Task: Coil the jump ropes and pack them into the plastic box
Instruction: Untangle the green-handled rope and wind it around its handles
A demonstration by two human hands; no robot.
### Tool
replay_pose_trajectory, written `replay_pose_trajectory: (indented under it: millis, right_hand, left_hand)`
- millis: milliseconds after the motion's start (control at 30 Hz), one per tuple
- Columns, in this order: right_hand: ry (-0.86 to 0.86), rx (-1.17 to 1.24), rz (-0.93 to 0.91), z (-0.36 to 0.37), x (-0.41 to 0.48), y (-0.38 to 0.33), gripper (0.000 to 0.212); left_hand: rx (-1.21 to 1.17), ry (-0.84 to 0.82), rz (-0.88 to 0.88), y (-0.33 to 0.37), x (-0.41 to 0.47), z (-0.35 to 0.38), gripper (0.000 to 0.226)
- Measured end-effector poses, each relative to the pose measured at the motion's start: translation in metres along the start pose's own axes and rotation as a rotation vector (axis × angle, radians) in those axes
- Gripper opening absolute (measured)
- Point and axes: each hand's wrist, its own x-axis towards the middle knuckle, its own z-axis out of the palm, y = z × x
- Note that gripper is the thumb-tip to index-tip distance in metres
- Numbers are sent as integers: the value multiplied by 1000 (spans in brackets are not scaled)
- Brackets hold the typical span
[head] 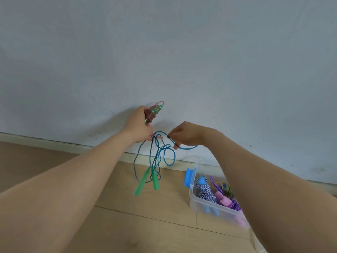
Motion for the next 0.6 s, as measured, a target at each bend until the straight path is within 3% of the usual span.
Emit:
replay_pose_trajectory:
  millis: [67, 133, 267, 367, 467, 533, 600]
  right_hand:
    - [14, -2, -57, 2, 0, -2, 30]
    - [143, 22, -127, 2, 3, -5, 25]
    - [611, 276, -139, -5, 12, -14, 35]
    - [912, 723, -173, -14, 5, -26, 34]
    - [931, 1331, -155, -12, -5, -48, 31]
    - [948, 1481, -79, -8, -10, -61, 31]
    - [976, 1472, -54, -6, -9, -66, 32]
  left_hand:
    - [21, -10, 22, 0, -1, 1, 55]
    - [37, -21, 30, -1, 0, 2, 54]
    - [71, -28, -20, -8, 0, 2, 52]
    - [54, 22, -66, -6, 2, 0, 50]
    - [-76, 39, -118, 0, 5, 5, 43]
    - [-124, 36, -147, 4, 6, 10, 43]
    - [-173, 35, -189, 6, 6, 13, 44]
